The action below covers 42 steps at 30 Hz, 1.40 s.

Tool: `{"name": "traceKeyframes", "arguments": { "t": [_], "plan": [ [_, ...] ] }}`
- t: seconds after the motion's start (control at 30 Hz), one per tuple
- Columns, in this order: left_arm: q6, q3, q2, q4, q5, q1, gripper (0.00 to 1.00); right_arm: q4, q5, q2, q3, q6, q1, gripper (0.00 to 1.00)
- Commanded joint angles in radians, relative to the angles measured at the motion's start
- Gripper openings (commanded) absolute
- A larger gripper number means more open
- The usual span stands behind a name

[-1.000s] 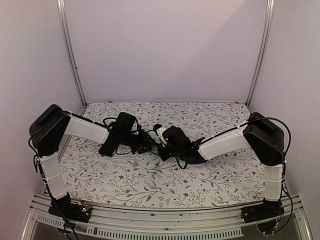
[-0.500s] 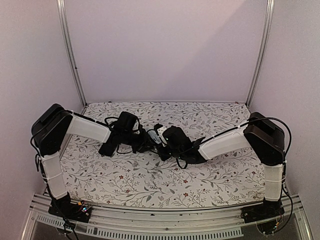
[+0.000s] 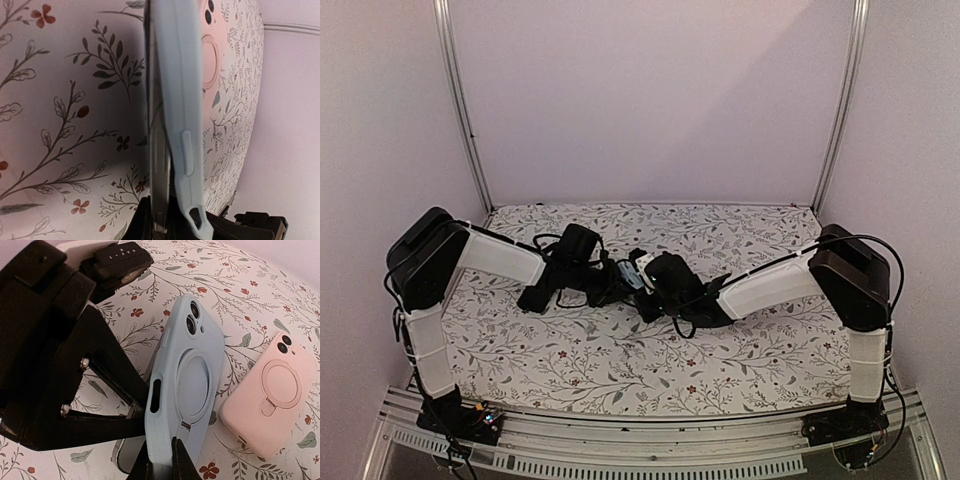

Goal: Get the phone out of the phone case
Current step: Remove the phone case from the phone, then place the phone case at the center of the board.

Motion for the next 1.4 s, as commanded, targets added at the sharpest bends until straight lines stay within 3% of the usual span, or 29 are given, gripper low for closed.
{"name": "traceKeyframes", "arguments": {
  "t": [0.0, 0.43, 0.77, 1.1, 1.37],
  "plan": [
    [0.047, -0.005, 0.002, -0.06, -0.09, 0.002, 0.0, 0.058, 0.028, -0.094, -0.016, 0.038, 0.022, 0.0],
    [0.139, -0.01, -0.178, -0.079, -0.046, 0.053, 0.0, 0.052, 0.126, -0.176, -0.165, 0.034, -0.016, 0.0],
    [0.241, -0.035, -0.266, -0.114, 0.016, 0.053, 0.0, 0.049, 0.13, -0.24, -0.171, 0.011, -0.057, 0.0],
    [0.334, -0.015, -0.316, -0.24, -0.038, 0.055, 0.0, -0.029, 0.103, -0.325, -0.105, 0.038, -0.1, 0.0],
    [0.432, 0.063, -0.307, -0.354, -0.165, 0.062, 0.0, -0.109, 0.008, -0.412, -0.123, 0.143, -0.218, 0.0]
  ]
}}
